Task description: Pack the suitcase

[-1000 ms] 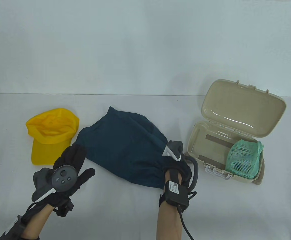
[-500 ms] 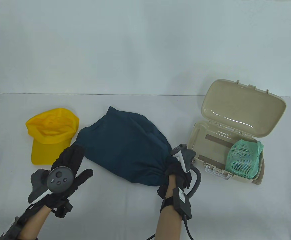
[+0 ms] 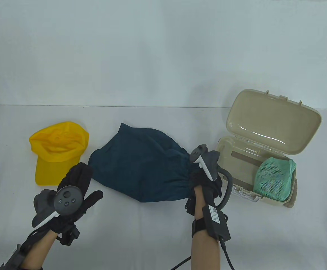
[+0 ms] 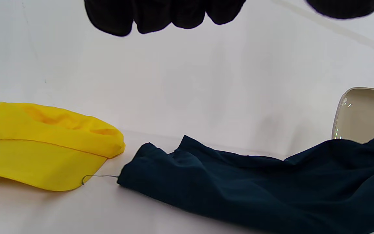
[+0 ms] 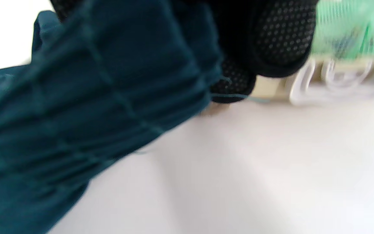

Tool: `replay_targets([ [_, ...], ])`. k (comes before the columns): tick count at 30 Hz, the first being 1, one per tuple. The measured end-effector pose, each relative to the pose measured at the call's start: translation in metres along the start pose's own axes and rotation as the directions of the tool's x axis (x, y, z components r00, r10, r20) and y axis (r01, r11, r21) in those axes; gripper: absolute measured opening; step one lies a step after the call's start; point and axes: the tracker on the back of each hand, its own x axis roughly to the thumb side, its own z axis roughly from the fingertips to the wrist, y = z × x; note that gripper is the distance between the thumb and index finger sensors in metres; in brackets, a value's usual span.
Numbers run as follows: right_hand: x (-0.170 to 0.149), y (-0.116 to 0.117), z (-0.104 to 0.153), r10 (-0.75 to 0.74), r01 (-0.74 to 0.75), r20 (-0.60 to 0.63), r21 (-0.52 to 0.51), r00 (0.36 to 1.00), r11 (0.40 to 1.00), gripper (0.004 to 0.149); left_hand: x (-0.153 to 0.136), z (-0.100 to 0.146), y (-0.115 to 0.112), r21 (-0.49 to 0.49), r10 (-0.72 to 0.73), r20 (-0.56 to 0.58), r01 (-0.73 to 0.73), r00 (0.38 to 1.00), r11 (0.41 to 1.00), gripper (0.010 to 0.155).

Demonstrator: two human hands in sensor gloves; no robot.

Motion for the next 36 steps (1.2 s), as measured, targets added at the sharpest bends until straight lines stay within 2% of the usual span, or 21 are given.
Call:
replay_targets([
  [2, 0.005, -0.016, 0.003, 0.097, -0.097, 0.007, -0.035, 0.995, 0.995, 0.062, -0.002, 0.0, 0.0, 0.0, 0.002, -0.007, -0.002, 1.0, 1.0, 0.087],
  [5, 0.015, -0.043, 0.008, 0.278, -0.278, -0.014, -0.113, 0.96, 0.954, 0.062, -0.003, -0.001, 0.0, -0.002, 0.002, -0.013, -0.002, 1.0, 1.0, 0.087],
  [9, 0.032, -0.066, 0.013, 0.499, -0.503, -0.069, -0.162, 0.864, 0.849, 0.062, -0.002, -0.001, 0.0, -0.012, 0.001, -0.016, -0.001, 1.0, 1.0, 0.087],
  [12, 0.051, -0.072, 0.02, 0.597, -0.601, -0.085, -0.201, 0.798, 0.774, 0.062, -0.001, -0.001, 0.0, -0.022, -0.005, -0.016, 0.005, 1.0, 1.0, 0.087],
  [16, 0.087, -0.06, 0.031, 0.654, -0.642, -0.045, -0.25, 0.756, 0.725, 0.062, -0.001, -0.001, -0.001, -0.036, -0.015, -0.019, 0.014, 1.0, 0.999, 0.087],
  [21, 0.138, -0.031, 0.05, 0.647, -0.604, 0.115, -0.265, 0.754, 0.752, 0.064, -0.001, 0.0, -0.002, -0.043, -0.023, -0.018, 0.022, 1.0, 0.999, 0.087],
  [24, 0.165, -0.01, 0.059, 0.663, -0.608, 0.163, -0.286, 0.731, 0.741, 0.065, 0.0, -0.001, -0.004, -0.054, -0.04, -0.021, 0.039, 0.999, 0.998, 0.086],
  [27, 0.182, 0.005, 0.065, 0.666, -0.6, 0.185, -0.31, 0.723, 0.737, 0.065, 0.0, -0.002, -0.007, -0.073, -0.054, -0.027, 0.052, 0.998, 0.996, 0.086],
  [32, 0.191, 0.017, 0.07, 0.65, -0.563, 0.222, -0.349, 0.727, 0.749, 0.067, -0.001, -0.004, -0.011, -0.096, -0.065, -0.034, 0.061, 0.997, 0.994, 0.086],
  [34, 0.187, 0.013, 0.073, 0.528, -0.422, 0.329, -0.341, 0.783, 0.84, 0.071, -0.001, -0.004, -0.013, -0.107, -0.065, -0.036, 0.061, 0.997, 0.992, 0.086],
  [36, 0.18, 0.002, 0.08, 0.425, -0.327, 0.396, -0.291, 0.814, 0.899, 0.076, -0.001, -0.005, -0.014, -0.118, -0.065, -0.037, 0.061, 0.997, 0.991, 0.086],
])
